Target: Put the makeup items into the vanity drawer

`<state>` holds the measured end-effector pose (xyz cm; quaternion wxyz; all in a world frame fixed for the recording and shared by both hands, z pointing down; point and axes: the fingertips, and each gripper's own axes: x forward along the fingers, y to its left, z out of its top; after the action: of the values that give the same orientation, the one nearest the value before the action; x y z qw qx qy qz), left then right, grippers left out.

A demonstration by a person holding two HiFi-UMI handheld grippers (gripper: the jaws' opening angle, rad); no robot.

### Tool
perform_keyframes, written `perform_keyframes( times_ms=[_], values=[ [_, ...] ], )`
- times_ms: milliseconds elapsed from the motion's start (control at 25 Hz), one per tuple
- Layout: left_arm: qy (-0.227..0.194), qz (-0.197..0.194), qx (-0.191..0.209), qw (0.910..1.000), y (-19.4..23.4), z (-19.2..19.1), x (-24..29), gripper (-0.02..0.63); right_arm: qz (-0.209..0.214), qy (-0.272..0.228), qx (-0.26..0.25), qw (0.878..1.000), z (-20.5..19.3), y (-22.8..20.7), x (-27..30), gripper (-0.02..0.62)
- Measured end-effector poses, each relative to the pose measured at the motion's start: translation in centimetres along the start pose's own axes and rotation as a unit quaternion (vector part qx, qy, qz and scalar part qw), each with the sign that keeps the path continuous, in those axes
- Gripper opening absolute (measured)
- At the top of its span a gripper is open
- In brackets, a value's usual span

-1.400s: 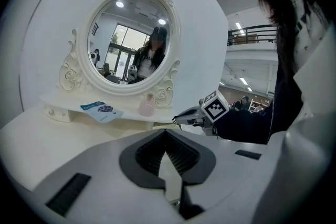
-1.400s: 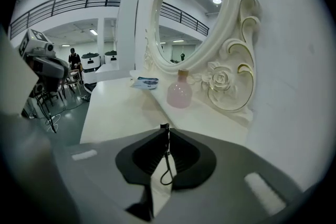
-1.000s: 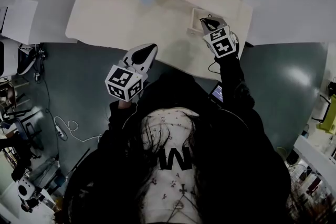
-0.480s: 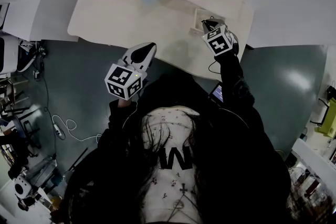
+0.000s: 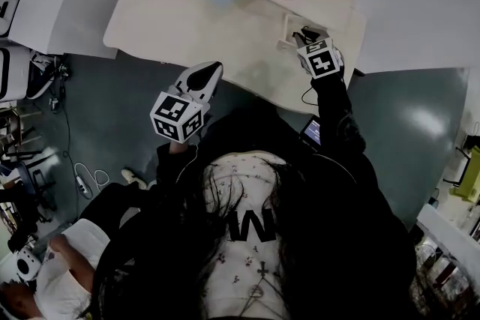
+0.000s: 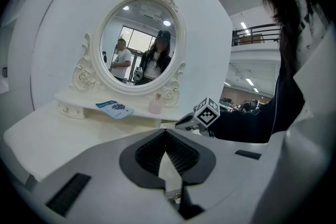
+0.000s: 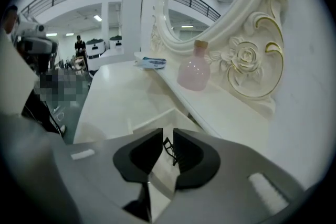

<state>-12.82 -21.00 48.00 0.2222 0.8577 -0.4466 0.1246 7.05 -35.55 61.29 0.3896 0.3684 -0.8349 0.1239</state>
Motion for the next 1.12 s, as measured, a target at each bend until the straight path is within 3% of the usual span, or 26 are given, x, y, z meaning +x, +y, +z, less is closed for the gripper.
perform_keyframes(
  times_ms=[120, 320, 720, 1120],
  values=[
    [-0.002, 0.008, -0.003, 1.0, 0.5, -0.2, -0.8, -0.002, 0.008, -0.034, 0.05, 0.998, 0.6, 0.2, -1.1, 0.069],
    [-0.005, 0.007, -0.005, 0.9999, 0.8, -0.4, -1.6, -0.002, -0.005, -0.084, 0.089, 0.992, 1.7, 1.3, -4.1, 0.069],
    [-0.012, -0.019, 0.006, 0.9997, 0.2, -0.6, -2.7, -0.002, 0.002, -0.175, 0.087, 0.981, 5.4, 7.1, -11.1, 0.066],
    [-0.009, -0.076, 0.037, 0.9964, -1.6, -1.8, -5.3, -0.002, -0.006, -0.196, 0.12, 0.973, 4.2, 14.1, -14.7, 0.051]
  ],
)
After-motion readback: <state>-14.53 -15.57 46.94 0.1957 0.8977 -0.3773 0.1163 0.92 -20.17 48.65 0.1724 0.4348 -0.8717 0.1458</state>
